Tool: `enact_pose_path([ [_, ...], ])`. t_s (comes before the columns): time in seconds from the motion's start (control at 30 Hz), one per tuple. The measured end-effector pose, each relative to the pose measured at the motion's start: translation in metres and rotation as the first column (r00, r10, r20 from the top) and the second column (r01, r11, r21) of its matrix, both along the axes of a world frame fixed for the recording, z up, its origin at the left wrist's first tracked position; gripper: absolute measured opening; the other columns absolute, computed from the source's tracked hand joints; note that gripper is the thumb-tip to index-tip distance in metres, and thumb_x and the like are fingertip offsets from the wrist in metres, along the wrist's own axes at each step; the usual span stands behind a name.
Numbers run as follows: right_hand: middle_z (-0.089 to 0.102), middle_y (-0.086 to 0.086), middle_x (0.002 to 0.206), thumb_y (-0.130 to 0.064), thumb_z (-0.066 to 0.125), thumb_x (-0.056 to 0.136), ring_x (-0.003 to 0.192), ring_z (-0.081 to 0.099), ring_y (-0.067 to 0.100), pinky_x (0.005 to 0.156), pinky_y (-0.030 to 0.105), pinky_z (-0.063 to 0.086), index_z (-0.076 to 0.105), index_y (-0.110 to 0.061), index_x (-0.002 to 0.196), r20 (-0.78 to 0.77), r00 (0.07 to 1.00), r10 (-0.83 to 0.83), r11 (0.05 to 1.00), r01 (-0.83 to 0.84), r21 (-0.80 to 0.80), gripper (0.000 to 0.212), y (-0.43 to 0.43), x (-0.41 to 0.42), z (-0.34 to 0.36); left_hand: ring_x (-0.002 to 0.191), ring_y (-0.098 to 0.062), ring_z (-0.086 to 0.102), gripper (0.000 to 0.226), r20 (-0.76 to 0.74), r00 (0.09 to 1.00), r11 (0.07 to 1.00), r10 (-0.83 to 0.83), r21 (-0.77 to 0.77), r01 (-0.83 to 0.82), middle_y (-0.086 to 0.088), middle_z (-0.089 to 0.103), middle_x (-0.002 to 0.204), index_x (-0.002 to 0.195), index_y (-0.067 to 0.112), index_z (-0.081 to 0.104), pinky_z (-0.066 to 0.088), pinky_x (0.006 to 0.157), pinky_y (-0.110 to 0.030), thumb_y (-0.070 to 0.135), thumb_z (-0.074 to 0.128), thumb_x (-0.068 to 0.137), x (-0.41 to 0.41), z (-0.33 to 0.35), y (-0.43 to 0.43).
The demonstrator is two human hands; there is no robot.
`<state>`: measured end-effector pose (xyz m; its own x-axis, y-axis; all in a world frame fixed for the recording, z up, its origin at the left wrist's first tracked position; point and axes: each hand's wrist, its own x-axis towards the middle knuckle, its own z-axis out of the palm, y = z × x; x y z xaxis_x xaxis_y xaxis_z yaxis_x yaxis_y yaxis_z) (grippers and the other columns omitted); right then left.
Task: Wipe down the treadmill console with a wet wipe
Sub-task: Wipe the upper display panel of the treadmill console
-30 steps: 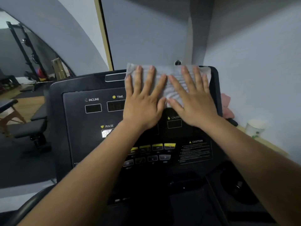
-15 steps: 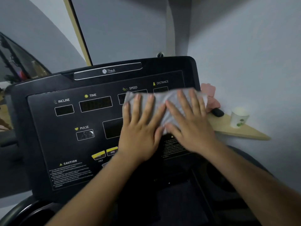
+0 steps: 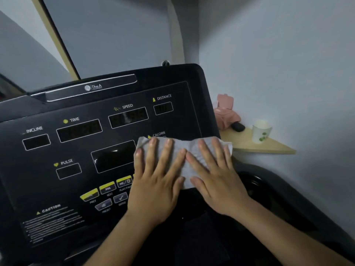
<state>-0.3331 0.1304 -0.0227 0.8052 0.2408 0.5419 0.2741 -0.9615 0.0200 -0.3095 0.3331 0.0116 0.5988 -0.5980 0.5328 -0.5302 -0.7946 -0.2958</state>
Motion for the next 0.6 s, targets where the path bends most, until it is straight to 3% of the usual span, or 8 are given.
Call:
enact_pose_path([
  [0.1, -0.018, 0.005, 0.163, -0.052, 0.017, 0.100, 0.147, -0.022, 0.034, 0.119, 0.054, -0.003, -0.013, -0.038, 0.152, -0.003, 1.000, -0.020, 0.997, 0.020, 0.068, 0.062, -0.009, 0.038, 0.047, 0.151, -0.042, 0.002, 0.065, 0.039, 0.999, 0.999, 0.032, -0.003, -0.032, -0.012, 0.011, 0.165, 0.157, 0.017, 0.021, 0.003, 0.120, -0.061, 0.049, 0.023, 0.100, 0.034, 0.043, -0.023],
  [0.2, -0.017, 0.006, 0.163, -0.047, 0.014, 0.100, 0.148, -0.021, 0.032, 0.120, 0.056, 0.006, -0.007, -0.036, 0.154, 0.040, 0.999, -0.002, 0.980, -0.006, 0.199, 0.059, -0.011, 0.084, 0.112, 0.152, -0.039, -0.003, 0.069, 0.054, 0.994, 0.994, 0.098, -0.049, -0.095, -0.010, 0.002, 0.167, 0.158, 0.012, 0.010, -0.001, 0.120, -0.060, 0.049, 0.012, 0.100, 0.074, 0.102, -0.043],
  [0.27, -0.014, 0.008, 0.164, -0.045, 0.014, 0.101, 0.148, -0.020, 0.033, 0.120, 0.057, 0.010, -0.004, -0.031, 0.155, 0.061, 0.998, -0.001, 0.979, -0.011, 0.201, 0.059, -0.007, 0.099, 0.133, 0.151, -0.037, -0.009, 0.068, 0.057, 0.991, 0.992, 0.117, -0.058, -0.114, -0.009, -0.004, 0.167, 0.158, 0.014, 0.001, -0.005, 0.121, -0.057, 0.048, 0.008, 0.100, 0.089, 0.124, -0.046],
  [0.43, -0.003, 0.009, 0.165, -0.043, 0.024, 0.103, 0.149, -0.012, 0.038, 0.117, 0.062, 0.009, 0.004, -0.023, 0.157, 0.106, 0.994, -0.027, 0.999, 0.029, -0.018, 0.061, -0.002, 0.053, 0.072, 0.151, -0.042, -0.002, 0.066, 0.043, 0.999, 0.999, 0.019, -0.027, -0.018, -0.014, 0.005, 0.166, 0.158, 0.011, 0.013, 0.004, 0.120, -0.062, 0.044, 0.023, 0.102, 0.043, 0.062, -0.022],
  [0.53, 0.007, 0.010, 0.165, -0.045, 0.032, 0.099, 0.150, 0.001, 0.040, 0.112, 0.069, 0.016, 0.011, -0.024, 0.157, 0.072, 0.995, 0.068, 0.976, -0.051, -0.211, 0.065, -0.006, 0.005, 0.008, 0.152, -0.040, 0.003, 0.062, -0.003, 0.999, 0.997, -0.043, 0.057, 0.043, -0.012, 0.012, 0.165, 0.157, 0.019, 0.023, 0.006, 0.121, -0.060, 0.045, 0.032, 0.101, 0.000, 0.006, 0.019],
  [0.6, 0.011, 0.008, 0.164, -0.045, 0.035, 0.098, 0.149, 0.006, 0.040, 0.114, 0.068, 0.013, 0.014, -0.028, 0.156, 0.031, 0.990, 0.139, 0.944, -0.122, -0.308, 0.064, -0.009, -0.001, 0.001, 0.152, -0.038, 0.005, 0.061, -0.008, 0.998, 0.995, -0.059, 0.084, 0.059, -0.009, 0.015, 0.165, 0.157, 0.024, 0.024, 0.006, 0.122, -0.058, 0.046, 0.034, 0.101, -0.005, -0.003, 0.034],
])
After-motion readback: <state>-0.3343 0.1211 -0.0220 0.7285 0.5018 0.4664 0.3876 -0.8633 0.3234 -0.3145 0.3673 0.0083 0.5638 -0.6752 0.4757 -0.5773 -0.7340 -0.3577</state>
